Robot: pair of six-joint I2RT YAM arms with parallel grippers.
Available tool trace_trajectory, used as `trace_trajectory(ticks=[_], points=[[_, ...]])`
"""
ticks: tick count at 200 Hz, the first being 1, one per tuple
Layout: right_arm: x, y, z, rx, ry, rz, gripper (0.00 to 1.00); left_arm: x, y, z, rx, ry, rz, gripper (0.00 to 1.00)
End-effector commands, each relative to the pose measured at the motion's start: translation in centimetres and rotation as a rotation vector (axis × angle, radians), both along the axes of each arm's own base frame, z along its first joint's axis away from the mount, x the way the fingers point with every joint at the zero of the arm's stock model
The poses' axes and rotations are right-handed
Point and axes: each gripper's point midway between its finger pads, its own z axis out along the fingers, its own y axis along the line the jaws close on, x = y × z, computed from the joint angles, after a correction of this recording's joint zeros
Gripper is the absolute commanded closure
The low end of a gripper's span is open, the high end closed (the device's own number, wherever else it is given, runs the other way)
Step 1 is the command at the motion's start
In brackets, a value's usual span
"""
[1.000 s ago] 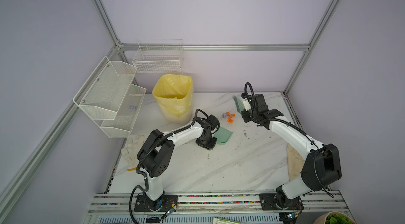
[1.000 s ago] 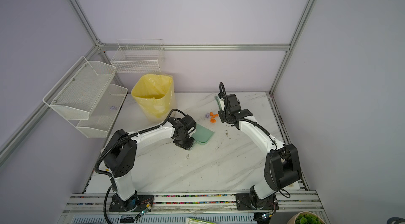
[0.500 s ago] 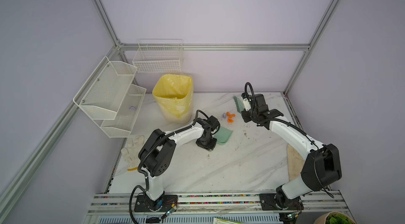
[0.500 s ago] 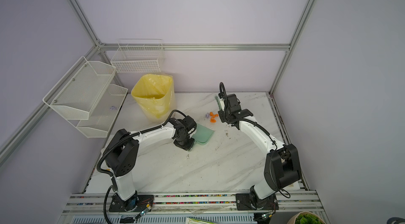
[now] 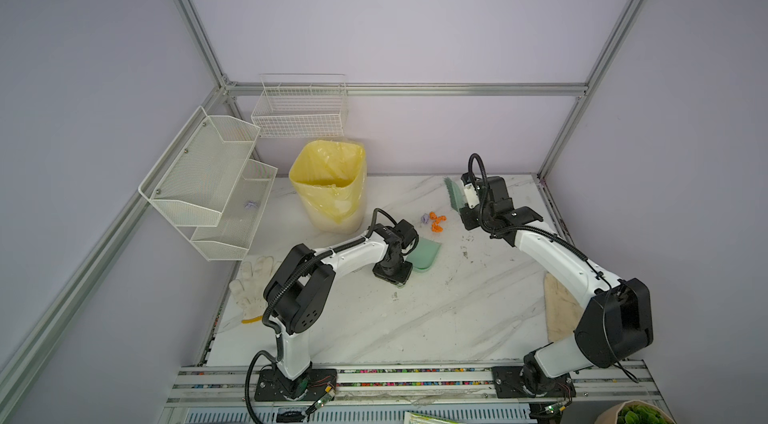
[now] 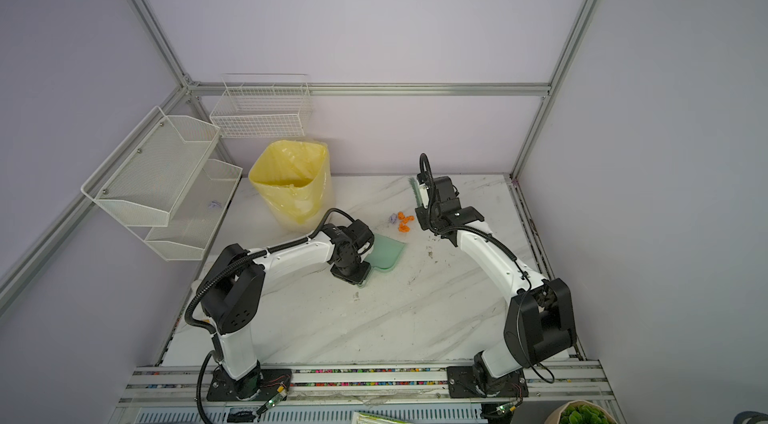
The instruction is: Sweep away the paper scraps from the table
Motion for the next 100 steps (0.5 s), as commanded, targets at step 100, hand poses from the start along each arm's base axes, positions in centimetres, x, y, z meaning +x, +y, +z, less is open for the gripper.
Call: trace_trajectory(ticks=[100], points=[[1.2, 0.6, -2.2, -0.140, -0.020, 0.138, 1.00, 0.6, 1.1, 5.7, 0.122, -0.006, -0.108, 1.00]])
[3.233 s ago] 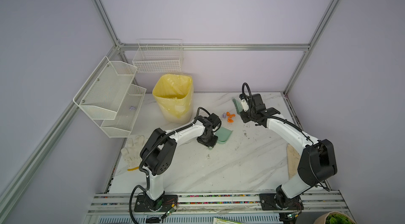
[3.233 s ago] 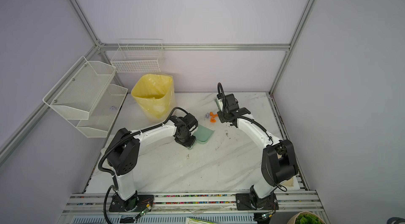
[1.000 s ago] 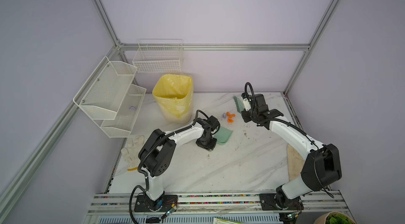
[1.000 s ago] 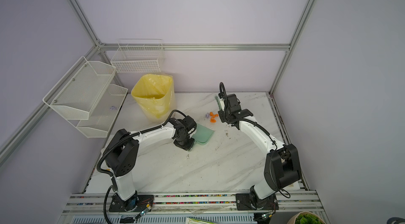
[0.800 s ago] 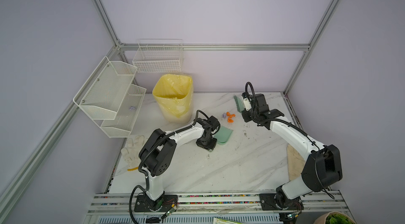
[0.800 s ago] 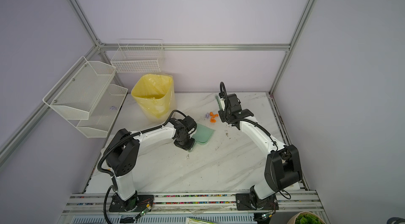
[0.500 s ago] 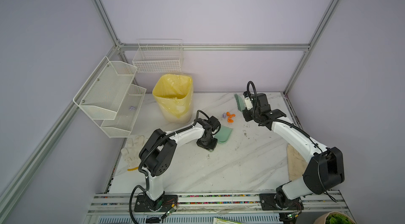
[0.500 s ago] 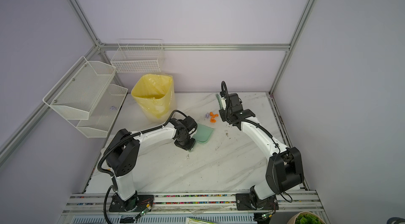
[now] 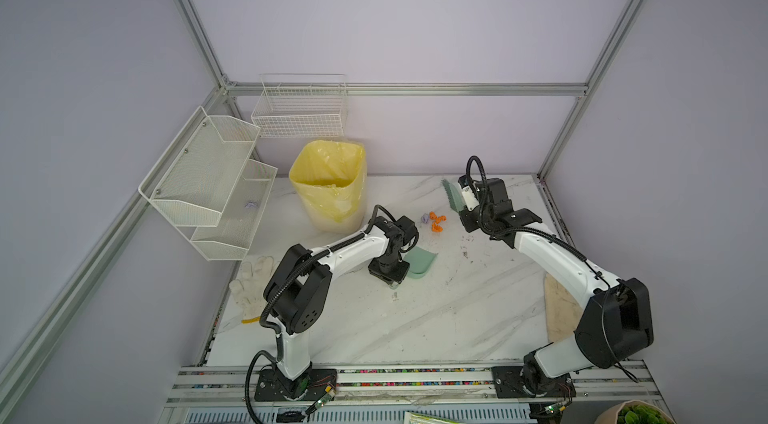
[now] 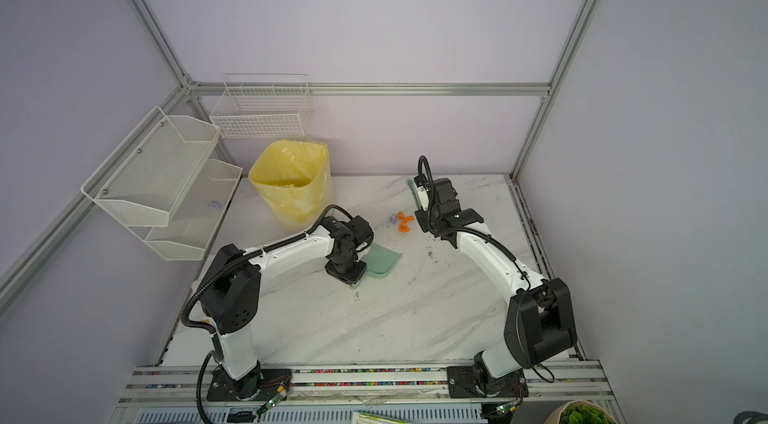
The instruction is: Sweep away the paper scraps from the table
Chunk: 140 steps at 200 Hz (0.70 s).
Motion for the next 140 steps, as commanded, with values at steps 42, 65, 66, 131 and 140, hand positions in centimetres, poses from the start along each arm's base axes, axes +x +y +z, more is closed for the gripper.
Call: trace_trajectory(ticks=[42, 65, 66, 131, 140], points=[[2.7, 0.0, -2.2, -0.130, -0.008, 0.045, 1.00, 2.4, -1.1, 2.9, 0.024, -0.050, -0.045, 1.00], [3.2, 0.4, -1.9, -0.115, -0.016, 0.054, 1.00, 2.9, -1.2, 3.1, 0.035, -0.058, -0.047, 1.00], [3.3, 0.4, -1.9, -0.115, -0.018, 0.053, 1.00, 2.9, -1.2, 3.1, 0.036, -0.059, -0.047, 1.00], [3.9, 0.3, -2.4, -0.143, -0.028, 0.048, 1.00, 4.2, -1.2, 4.9, 0.043, -0.133, -0.041, 1.00], [4.0, 0.2, -2.5, -0.145, -0.028, 0.044, 1.00, 4.4, -1.2, 5.3, 0.042, -0.145, -0.040, 1.00]])
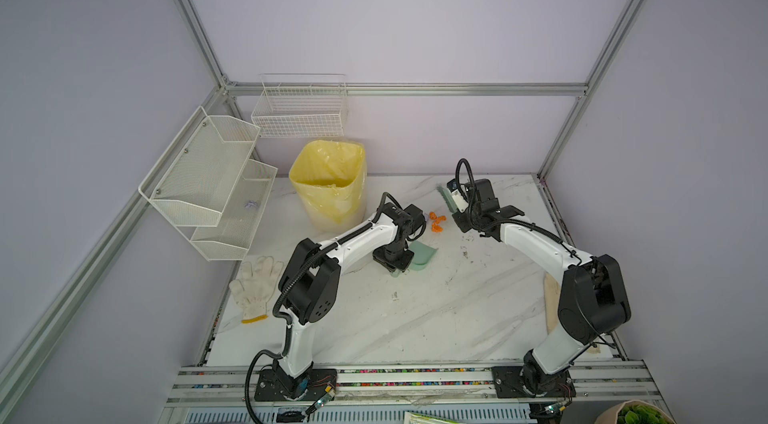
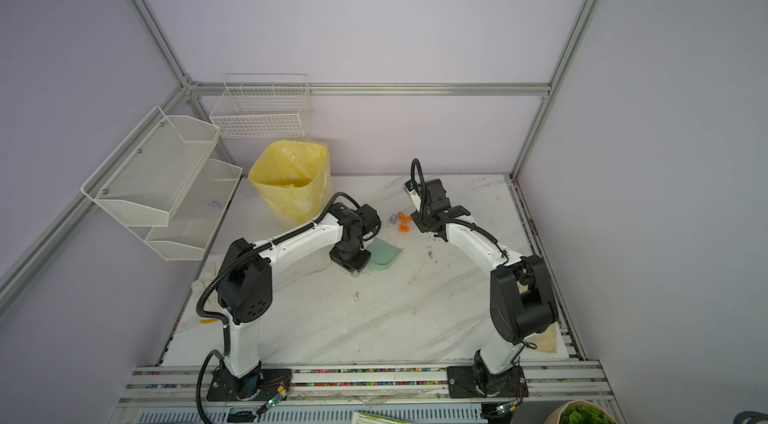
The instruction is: Sweep away the paper scraps from the table
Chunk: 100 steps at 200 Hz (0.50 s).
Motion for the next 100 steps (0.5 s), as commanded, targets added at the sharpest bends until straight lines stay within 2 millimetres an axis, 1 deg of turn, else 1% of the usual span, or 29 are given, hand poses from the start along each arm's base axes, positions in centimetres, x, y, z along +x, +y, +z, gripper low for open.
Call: trace_trajectory(ticks=[1, 33, 71, 78, 100], points=[[1.3, 0.0, 1.3, -0.012, -0.054, -0.002, 1.00, 1.9, -1.0, 4.0, -0.051, -0.112, -0.017, 1.00], [1.6, 0.1, 1.6, -0.005, -0.064, -0.003, 1.00, 2.4, -1.1, 5.1, -0.057, -0.144, -0.021, 1.00], [1.8, 0.1, 1.5, -0.006, -0.064, -0.003, 1.00, 2.7, -1.0, 5.6, -0.050, -0.158, -0.018, 1.00], [1.9, 0.2, 1.6, -0.004, -0.065, -0.003, 1.00, 2.8, -1.0, 5.7, -0.046, -0.164, -0.044, 1.00], [2.0, 0.4, 1.4, 0.002, -0.061, 0.003, 1.00, 2.8, -1.1, 5.6, -0.047, -0.162, -0.050, 1.00]])
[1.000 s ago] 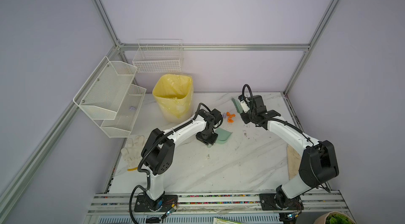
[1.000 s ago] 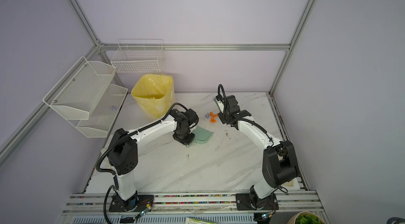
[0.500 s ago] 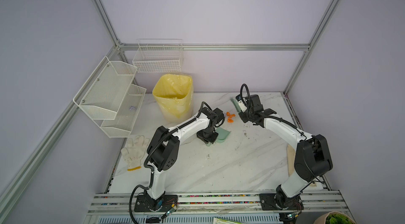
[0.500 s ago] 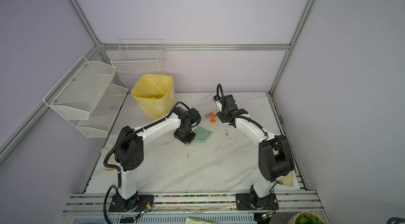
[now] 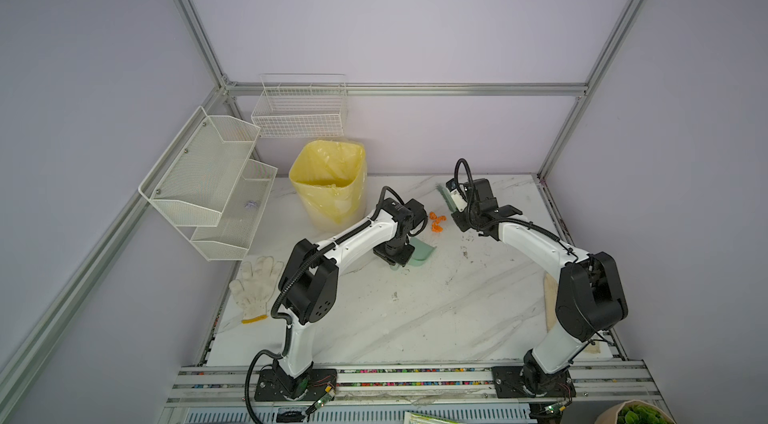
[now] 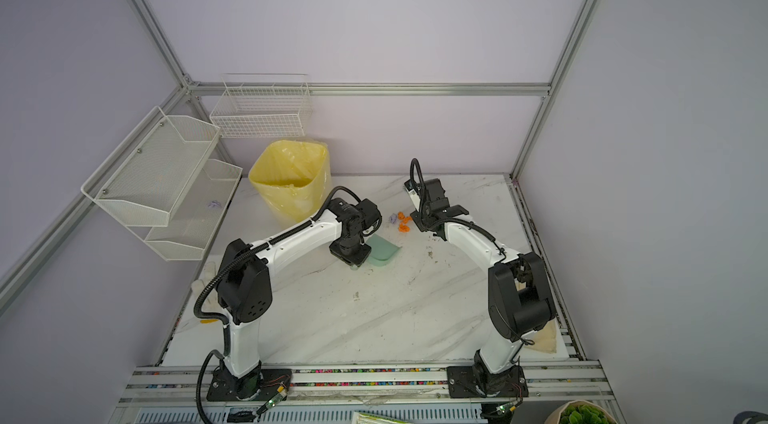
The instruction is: Sweep away the paper scraps from the table
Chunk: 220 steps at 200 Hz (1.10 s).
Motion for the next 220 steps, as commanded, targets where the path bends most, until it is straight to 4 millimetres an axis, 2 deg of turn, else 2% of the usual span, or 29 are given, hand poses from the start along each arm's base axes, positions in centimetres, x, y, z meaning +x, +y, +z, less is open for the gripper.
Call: trace_trajectory(ticks=[1, 39, 84, 114, 140, 184, 220], points=[[1.3, 0.2, 1.6, 0.007, -0.054, 0.003, 1.00, 1.4, -1.1, 3.9, -0.063, -0.094, -0.033, 1.00], [1.1, 0.4, 1.3, 0.022, -0.039, 0.001, 1.00, 1.5, -1.2, 2.8, -0.055, -0.080, -0.027, 1.00], [0.3, 0.4, 1.5, 0.049, -0.039, 0.008, 1.00, 1.2, -1.1, 2.5, -0.092, -0.102, 0.027, 1.00], [-0.3, 0.5, 1.5, 0.068, -0.036, 0.010, 1.00, -0.6, -2.1, 0.3, -0.166, -0.021, 0.052, 1.00], [-0.7, 0.5, 1.8, 0.082, -0.041, 0.013, 1.00, -1.3, -2.2, -1.4, -0.189, 0.016, 0.074, 1.00], [-1.1, 0.6, 2.7, 0.109, -0.051, 0.016, 1.00, -1.8, -2.5, -2.8, -0.211, 0.041, 0.091, 0.83], [-1.4, 0.5, 3.0, 0.111, -0.057, 0.016, 1.00, -1.9, -2.9, -2.9, -0.233, 0.050, 0.100, 0.77]])
